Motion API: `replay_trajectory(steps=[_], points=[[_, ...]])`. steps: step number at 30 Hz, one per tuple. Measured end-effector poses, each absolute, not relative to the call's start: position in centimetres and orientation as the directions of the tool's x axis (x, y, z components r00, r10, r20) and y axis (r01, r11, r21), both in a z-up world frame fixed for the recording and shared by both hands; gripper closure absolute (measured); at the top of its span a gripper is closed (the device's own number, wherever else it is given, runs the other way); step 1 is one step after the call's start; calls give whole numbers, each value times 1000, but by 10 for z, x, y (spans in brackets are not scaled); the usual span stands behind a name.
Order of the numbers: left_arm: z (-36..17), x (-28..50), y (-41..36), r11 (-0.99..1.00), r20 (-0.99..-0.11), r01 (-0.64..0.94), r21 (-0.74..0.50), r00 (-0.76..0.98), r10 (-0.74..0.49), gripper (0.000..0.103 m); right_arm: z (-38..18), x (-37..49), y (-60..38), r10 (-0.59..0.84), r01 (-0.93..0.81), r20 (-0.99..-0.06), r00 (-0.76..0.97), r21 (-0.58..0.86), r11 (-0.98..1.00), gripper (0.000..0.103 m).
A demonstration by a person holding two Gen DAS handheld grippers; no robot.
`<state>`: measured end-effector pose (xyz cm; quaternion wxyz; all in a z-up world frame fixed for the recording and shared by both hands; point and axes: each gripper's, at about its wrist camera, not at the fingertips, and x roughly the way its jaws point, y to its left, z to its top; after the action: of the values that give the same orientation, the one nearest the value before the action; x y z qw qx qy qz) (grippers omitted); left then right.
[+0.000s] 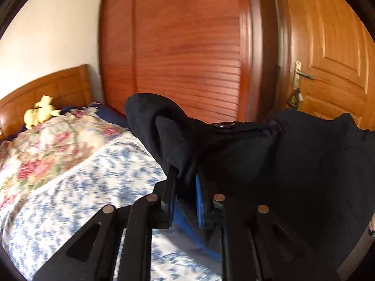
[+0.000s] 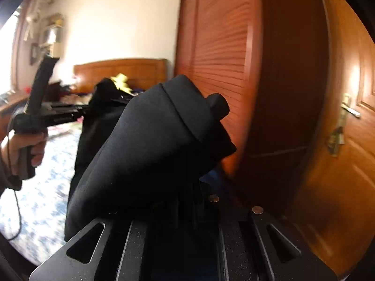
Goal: Fold large clothes
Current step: 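Carry the coat bundle with both grippers onto the clothes stack beside the wardrobe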
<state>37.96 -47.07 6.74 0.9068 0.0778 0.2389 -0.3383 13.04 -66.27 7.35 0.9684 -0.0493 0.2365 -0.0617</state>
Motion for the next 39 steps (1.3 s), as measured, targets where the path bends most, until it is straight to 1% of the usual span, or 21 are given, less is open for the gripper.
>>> replay_trajectory(steps=[3,5,7,8,9,10,12,13,14,15,16,19,20,22,23,24,27,32,34,37,39], points=[[54,377,-500,737,-528,675,11,630,-569,88,60,129,-683,-189,142,-490,851,-131,981,98],[47,375,-504,737,-544,676,21,626,-559,87,49,131,-691,-209,164,-511,834,-132,978,98],[49,370,-500,738,-525,674,9,632,-571,86,37,133,-698,-235,194,-533,813,-133,972,96],[51,368,-497,738,-518,674,6,634,-575,84,34,134,-700,-250,211,-541,803,-135,968,96],[55,362,-491,739,-513,674,9,637,-575,80,31,135,-703,-257,226,-554,792,-126,966,90],[57,357,-488,733,-510,680,12,635,-581,79,30,133,-705,-276,250,-555,785,-125,960,85],[61,341,-481,713,-502,700,42,631,-591,77,36,123,-711,-321,304,-536,781,-123,945,60],[61,334,-482,705,-498,706,57,633,-593,76,39,117,-710,-328,316,-527,784,-116,942,56],[61,325,-477,696,-495,715,70,630,-598,72,45,111,-710,-340,334,-511,789,-107,936,52],[63,316,-470,687,-491,723,71,625,-607,67,50,108,-712,-346,340,-501,793,-106,934,52],[65,305,-459,680,-486,730,65,619,-617,65,56,105,-712,-352,345,-485,801,-108,932,52],[68,285,-434,676,-461,735,57,620,-635,64,77,101,-696,-340,327,-426,838,-105,939,51],[70,276,-424,675,-454,736,51,619,-641,61,81,102,-691,-336,321,-411,848,-108,941,51],[71,259,-409,674,-447,737,50,620,-645,55,88,108,-674,-295,275,-390,872,-107,955,51],[71,252,-404,675,-445,736,52,622,-644,49,89,113,-668,-269,248,-390,881,-105,963,51],[72,242,-393,681,-441,731,53,629,-640,47,88,120,-659,-262,231,-398,879,-124,965,51],[75,225,-366,693,-429,720,26,634,-643,46,81,140,-646,-236,194,-432,871,-138,971,51],[79,198,-321,710,-401,703,28,659,-636,46,42,173,-654,-280,229,-566,775,-161,960,50],[80,193,-305,716,-394,697,27,666,-633,45,18,184,-664,-312,256,-641,701,-182,949,50],[80,186,-282,730,-390,682,33,682,-619,45,0,183,-675,-335,305,-664,668,-166,938,50],[80,182,-268,744,-383,667,38,697,-606,45,4,175,-677,-343,333,-650,678,-144,932,49]])
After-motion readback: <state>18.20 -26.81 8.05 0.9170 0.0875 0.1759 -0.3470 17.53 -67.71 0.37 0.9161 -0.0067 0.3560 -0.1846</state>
